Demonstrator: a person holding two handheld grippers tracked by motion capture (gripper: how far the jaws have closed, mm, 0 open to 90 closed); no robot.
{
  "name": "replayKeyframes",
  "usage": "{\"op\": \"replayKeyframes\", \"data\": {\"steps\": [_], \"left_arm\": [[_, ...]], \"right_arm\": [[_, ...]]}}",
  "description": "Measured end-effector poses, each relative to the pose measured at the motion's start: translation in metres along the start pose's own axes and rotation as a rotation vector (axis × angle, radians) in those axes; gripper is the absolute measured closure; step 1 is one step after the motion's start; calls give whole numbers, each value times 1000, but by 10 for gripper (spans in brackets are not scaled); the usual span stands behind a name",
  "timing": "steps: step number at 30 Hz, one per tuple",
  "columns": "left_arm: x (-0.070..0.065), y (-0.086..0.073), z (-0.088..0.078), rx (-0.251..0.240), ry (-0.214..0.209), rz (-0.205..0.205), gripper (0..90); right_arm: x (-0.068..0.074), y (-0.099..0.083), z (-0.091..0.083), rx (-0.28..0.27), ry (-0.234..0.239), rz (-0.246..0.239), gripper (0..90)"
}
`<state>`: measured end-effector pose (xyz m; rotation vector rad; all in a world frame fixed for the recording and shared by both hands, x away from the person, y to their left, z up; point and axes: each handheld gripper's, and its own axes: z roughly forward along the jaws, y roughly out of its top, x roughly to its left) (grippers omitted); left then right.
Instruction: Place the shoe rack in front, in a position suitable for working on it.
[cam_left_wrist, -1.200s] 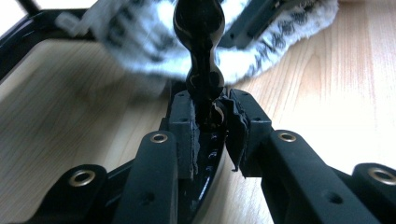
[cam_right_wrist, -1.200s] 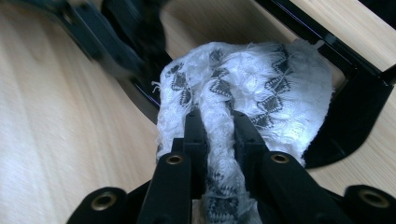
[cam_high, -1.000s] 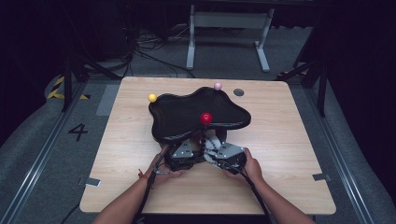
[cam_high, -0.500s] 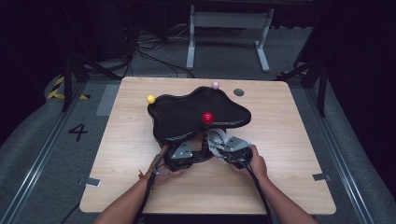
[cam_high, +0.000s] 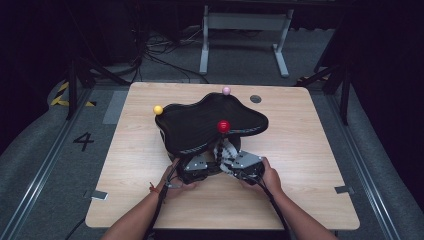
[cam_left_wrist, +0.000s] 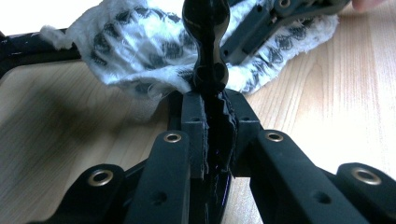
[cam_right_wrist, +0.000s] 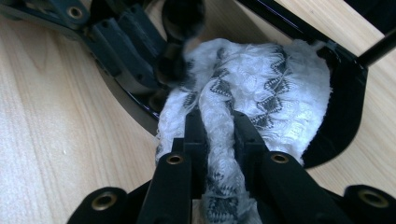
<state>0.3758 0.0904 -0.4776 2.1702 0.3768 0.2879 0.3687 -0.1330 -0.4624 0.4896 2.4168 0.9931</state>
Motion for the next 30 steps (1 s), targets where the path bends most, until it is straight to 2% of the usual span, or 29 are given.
{"op": "replayKeyframes", "data": {"steps": [3, 6, 7, 8, 10, 15, 17, 18, 19, 20, 21, 26, 27, 30], "left_arm": [[1, 0, 0, 0, 0, 9, 808], [1, -1, -1, -3, -7, 14, 804], [2, 0, -3, 7, 0, 30, 790], [0, -1, -4, 5, -9, 13, 775], [-1, -2, -7, 8, -7, 24, 747], [4, -15, -28, 35, 7, 10, 722], [10, -21, -39, 45, 36, 13, 698], [13, -24, -46, 40, 49, -8, 697], [18, -27, -52, 38, 62, 15, 687], [18, -31, -55, 30, 68, -36, 673], [22, -34, -60, 30, 87, -38, 657], [37, -55, -78, 42, 130, -139, 585], [42, -58, -82, 37, 149, -146, 575], [56, -67, -88, 27, 213, -202, 527]], "right_arm": [[-4, 0, 1, 17, -15, 36, 799], [-11, -4, 0, 38, -51, 62, 802], [-13, -6, 0, 42, -56, 77, 802], [-15, -8, 0, 47, -59, 87, 803], [-19, -12, 0, 48, -61, 96, 804], [-21, -15, -1, 47, -62, 103, 804], [-21, -15, -1, 45, -60, 101, 803], [-21, -15, -1, 43, -58, 103, 803], [-22, -15, -1, 42, -58, 101, 803], [-22, -15, -1, 41, -59, 101, 803], [-22, -15, -1, 41, -60, 100, 803], [-21, -16, -1, 39, -58, 99, 803], [-22, -16, -1, 37, -57, 98, 803], [-22, -16, -1, 37, -58, 96, 802]]}}
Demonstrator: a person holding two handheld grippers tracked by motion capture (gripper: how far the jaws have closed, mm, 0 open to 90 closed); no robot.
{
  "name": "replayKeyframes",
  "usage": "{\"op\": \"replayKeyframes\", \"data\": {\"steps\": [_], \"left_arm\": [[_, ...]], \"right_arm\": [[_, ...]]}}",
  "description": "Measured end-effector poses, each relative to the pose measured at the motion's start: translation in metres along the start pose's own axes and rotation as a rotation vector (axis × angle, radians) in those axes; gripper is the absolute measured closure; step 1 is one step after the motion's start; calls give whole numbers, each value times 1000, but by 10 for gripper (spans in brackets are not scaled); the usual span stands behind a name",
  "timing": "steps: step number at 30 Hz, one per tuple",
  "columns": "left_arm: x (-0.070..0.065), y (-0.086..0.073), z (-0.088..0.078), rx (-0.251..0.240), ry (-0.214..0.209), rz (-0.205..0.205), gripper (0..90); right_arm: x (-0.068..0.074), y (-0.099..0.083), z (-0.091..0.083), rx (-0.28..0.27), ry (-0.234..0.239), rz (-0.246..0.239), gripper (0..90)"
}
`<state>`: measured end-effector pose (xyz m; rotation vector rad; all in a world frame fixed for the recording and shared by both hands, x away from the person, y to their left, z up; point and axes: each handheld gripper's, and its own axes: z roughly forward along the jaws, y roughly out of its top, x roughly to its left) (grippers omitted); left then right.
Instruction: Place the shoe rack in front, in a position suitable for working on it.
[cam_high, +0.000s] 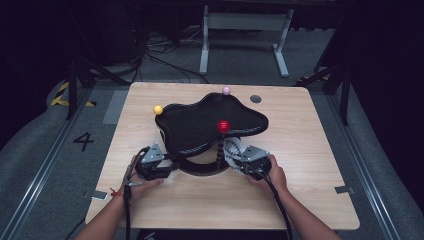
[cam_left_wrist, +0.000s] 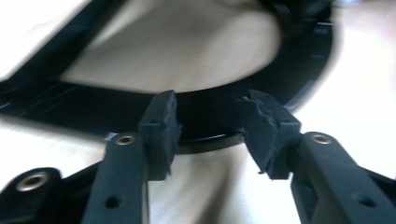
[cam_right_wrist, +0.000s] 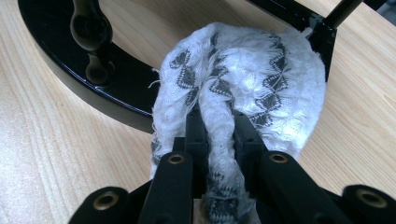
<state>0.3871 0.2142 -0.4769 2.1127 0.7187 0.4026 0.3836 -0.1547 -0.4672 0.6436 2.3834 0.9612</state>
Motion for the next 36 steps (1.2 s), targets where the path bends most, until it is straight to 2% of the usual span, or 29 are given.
{"op": "replayKeyframes", "data": {"steps": [1, 3, 5, 6, 7, 8, 12, 13, 15, 18, 19, 21, 22, 24, 25, 27, 29, 32, 34, 36], "left_arm": [[6, -1, 0, -1, 7, -32, 510], [16, -1, 0, -13, 26, -67, 477], [23, -1, 1, -13, 66, -75, 452], [28, 0, 2, 5, 62, -84, 440], [33, 1, 4, 21, 67, -102, 392], [37, 1, 5, 14, 78, -124, 374], [53, 4, 6, -6, 124, -147, 364], [58, 6, 6, 6, 136, -146, 365], [64, 7, 8, -6, 147, -172, 353], [69, 9, 10, -13, 209, -141, 356], [71, 9, 12, -10, 194, -166, 358], [74, 12, 15, -20, 187, -184, 340], [75, 15, 15, -18, 195, -186, 340], [76, 18, 16, -50, 227, -166, 363], [78, 20, 18, -44, 210, -188, 363], [81, 23, 20, -54, 204, -202, 347], [82, 25, 22, -76, 223, -204, 366], [84, 27, 24, -86, 210, -225, 400], [85, 28, 23, -108, 220, -239, 417], [87, 32, 23, -114, 231, -235, 440]], "right_arm": [[0, 0, 0, -2, 1, -1, 802], [0, 0, 0, -1, 4, 4, 802], [0, -1, 0, -3, 2, 0, 802], [0, 0, 0, -3, 4, 0, 802], [0, 0, -1, -3, 7, -1, 802], [0, -1, -1, -1, 9, 2, 802], [0, -1, -1, -2, 11, -1, 802], [0, -1, -1, -2, 11, -1, 801], [0, -1, -1, -4, 13, 0, 801], [-1, -1, 0, -8, 13, -5, 801], [-1, -1, 0, -8, 14, -5, 801], [-1, -1, 0, -11, 12, -7, 801], [-1, -1, 0, -11, 14, -6, 801], [-1, -1, 0, -11, 18, -6, 801], [-1, -1, -1, -11, 17, -6, 801], [-2, -2, -1, -13, 19, -6, 800], [-2, -2, -1, -15, 21, -5, 800], [-2, -2, -1, -16, 23, -5, 800], [-2, -2, -1, -17, 24, -6, 800], [-2, -2, -1, -15, 27, 0, 800]]}}
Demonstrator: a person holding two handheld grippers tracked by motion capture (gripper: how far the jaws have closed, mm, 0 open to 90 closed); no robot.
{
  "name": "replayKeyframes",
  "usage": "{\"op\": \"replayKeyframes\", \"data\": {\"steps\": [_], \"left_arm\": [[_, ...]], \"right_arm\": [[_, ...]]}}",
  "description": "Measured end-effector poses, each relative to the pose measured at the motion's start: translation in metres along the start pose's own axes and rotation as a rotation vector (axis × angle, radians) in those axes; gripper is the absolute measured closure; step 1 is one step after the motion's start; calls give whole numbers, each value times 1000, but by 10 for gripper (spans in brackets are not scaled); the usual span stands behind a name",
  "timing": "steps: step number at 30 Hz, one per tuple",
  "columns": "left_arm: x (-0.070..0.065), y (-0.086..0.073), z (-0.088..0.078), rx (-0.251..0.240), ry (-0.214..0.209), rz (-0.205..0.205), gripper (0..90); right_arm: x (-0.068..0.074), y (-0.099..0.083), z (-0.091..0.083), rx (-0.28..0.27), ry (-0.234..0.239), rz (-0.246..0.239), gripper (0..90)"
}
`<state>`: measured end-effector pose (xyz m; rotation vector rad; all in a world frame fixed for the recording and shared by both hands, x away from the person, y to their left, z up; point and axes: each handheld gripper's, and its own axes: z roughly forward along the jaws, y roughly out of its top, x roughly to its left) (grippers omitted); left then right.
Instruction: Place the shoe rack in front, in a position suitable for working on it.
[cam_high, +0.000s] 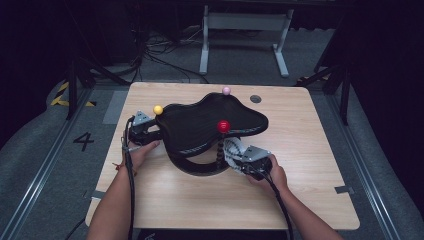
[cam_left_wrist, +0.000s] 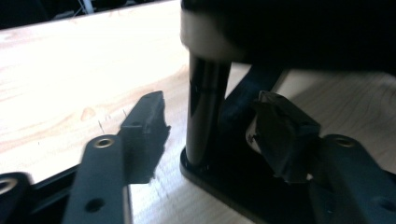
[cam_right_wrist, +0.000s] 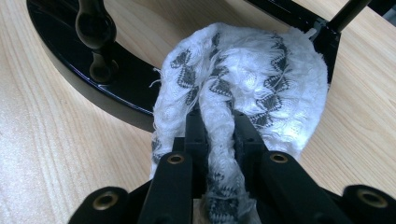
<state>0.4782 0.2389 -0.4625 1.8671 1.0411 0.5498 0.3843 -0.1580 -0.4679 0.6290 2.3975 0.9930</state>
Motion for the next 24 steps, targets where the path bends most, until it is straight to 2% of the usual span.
{"op": "replayKeyframes", "data": {"steps": [4, 6, 9, 12, 15, 16, 24], "left_arm": [[-2, 4, 3, -11, 12, 12, 465], [-2, 4, 5, -2, -6, 3, 486], [-4, 4, 6, -28, -22, -2, 579], [-2, 4, 5, -30, -5, -3, 634], [-1, 2, 3, -36, -5, -19, 716], [0, 2, 2, -40, -8, -12, 739], [-8, -2, -7, -16, -32, 43, 746]], "right_arm": [[0, 1, -2, 0, 4, -14, 799], [2, 2, -3, -4, 18, -17, 798], [5, 4, -6, -23, 42, -26, 797], [14, 9, -7, -38, 71, -50, 796], [19, 11, -5, -21, 64, -86, 796], [20, 11, -4, -17, 62, -88, 796], [9, 5, -6, -10, 52, -56, 796]]}}
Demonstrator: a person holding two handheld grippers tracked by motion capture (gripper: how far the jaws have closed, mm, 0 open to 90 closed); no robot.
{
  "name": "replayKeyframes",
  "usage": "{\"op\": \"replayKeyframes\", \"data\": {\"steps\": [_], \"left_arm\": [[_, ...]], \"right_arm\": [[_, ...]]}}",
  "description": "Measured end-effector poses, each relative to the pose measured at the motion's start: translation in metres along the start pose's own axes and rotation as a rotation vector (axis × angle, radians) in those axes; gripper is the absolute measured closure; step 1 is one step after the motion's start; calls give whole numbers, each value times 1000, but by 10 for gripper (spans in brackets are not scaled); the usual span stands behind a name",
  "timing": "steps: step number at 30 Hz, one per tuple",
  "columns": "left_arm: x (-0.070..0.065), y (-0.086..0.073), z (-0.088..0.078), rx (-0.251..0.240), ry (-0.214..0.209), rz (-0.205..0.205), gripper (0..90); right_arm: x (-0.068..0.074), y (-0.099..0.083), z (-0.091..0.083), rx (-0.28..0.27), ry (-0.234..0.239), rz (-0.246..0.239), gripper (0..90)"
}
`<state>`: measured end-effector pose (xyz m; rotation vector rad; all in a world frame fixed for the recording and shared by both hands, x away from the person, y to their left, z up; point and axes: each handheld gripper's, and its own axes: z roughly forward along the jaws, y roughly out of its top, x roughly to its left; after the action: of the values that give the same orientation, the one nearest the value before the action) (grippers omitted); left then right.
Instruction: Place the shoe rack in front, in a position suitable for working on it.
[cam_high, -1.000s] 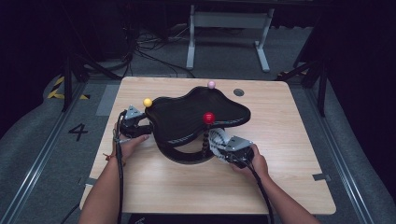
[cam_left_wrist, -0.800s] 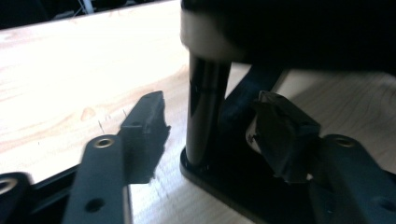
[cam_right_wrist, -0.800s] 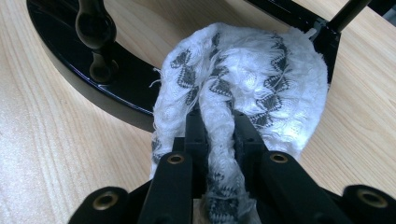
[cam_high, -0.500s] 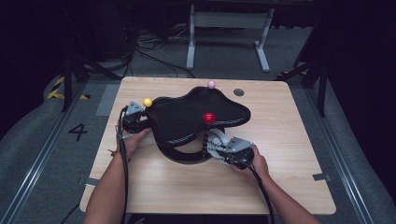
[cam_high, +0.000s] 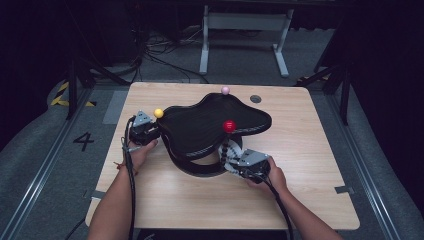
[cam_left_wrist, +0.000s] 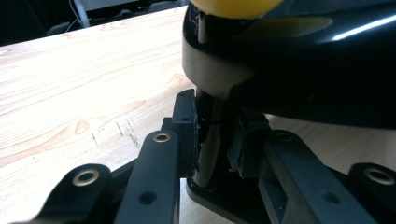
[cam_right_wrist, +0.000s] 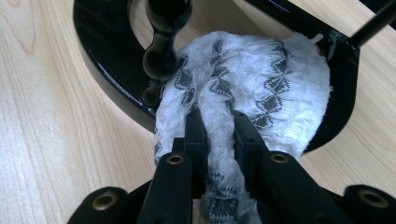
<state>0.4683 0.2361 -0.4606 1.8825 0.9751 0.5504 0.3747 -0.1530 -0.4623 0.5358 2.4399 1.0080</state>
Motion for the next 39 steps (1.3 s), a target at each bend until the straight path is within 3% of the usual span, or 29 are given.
{"op": "replayKeyframes", "data": {"steps": [6, 10, 13, 16, 18, 19, 24, 26, 31, 39], "left_arm": [[-9, -6, -12, 7, -13, 38, 747], [-10, -5, -17, 25, -19, 63, 741], [-11, -3, -14, -1, -8, 63, 613], [-9, -4, -6, 23, -14, 44, 571], [-8, -3, -2, 9, -21, 22, 555], [-8, -3, -1, 5, -26, 5, 555], [-11, 1, 4, 8, -49, 36, 585], [-15, 1, 5, 19, -37, 46, 590], [-12, -3, 1, 12, -44, 40, 640], [-13, -11, 5, 64, -43, 62, 636]], "right_arm": [[-5, -4, -1, 14, -43, 19, 797], [-9, -7, -2, 17, -39, 26, 799], [-9, -7, -1, 26, -41, 14, 800], [-9, -8, -1, 23, -36, 28, 799], [-9, -8, -1, 20, -33, 28, 800], [-10, -8, -1, 20, -35, 25, 799], [-11, -9, -1, 17, -29, 28, 799], [-11, -8, -1, 17, -29, 27, 799], [-11, -9, -1, 16, -29, 33, 799], [-11, -9, -1, 17, -30, 32, 799]]}}
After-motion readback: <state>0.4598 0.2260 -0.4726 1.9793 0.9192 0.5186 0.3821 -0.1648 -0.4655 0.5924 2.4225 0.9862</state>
